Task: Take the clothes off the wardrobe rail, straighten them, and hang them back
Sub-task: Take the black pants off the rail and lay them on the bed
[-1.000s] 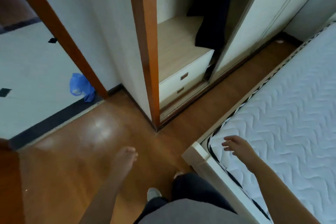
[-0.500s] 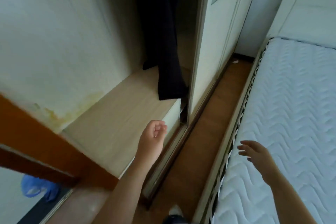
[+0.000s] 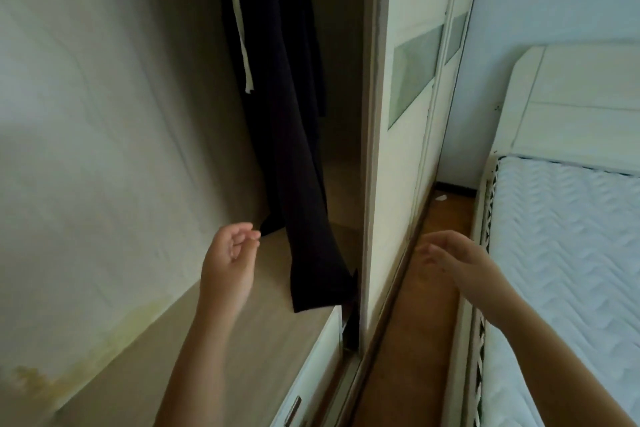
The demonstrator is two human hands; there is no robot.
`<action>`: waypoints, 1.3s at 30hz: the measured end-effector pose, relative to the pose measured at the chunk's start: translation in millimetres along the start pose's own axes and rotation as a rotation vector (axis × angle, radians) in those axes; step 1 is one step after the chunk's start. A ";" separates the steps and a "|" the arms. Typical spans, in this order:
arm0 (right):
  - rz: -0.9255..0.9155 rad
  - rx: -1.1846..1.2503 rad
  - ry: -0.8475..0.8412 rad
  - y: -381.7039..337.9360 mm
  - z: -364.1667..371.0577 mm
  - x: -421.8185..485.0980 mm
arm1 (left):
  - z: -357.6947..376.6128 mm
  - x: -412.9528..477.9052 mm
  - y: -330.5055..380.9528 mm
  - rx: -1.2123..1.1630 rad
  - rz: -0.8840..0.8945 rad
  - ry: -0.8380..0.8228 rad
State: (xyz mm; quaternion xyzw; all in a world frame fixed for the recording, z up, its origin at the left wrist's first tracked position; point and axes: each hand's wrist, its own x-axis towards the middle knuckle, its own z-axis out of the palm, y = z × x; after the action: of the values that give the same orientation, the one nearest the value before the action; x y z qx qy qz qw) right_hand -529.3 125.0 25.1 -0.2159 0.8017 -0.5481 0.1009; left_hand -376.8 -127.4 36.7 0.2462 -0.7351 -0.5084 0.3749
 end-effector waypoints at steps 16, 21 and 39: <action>-0.714 -0.084 -0.142 -276.8 59.5 285.5 | -2.5 245.6 52.3 -0.141 0.233 0.240; -0.691 0.044 -0.141 -325.9 65.0 320.4 | -4.6 255.4 81.0 -0.157 0.325 0.288; -0.298 0.202 -0.080 -399.1 74.5 379.2 | -28.6 239.2 88.1 -0.108 0.298 0.395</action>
State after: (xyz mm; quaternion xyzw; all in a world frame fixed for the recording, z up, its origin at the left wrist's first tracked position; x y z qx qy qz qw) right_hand -741.8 -232.5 393.4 -0.3427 0.6969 -0.6259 0.0715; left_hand -495.2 -289.4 196.6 0.2093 -0.6474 -0.4283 0.5947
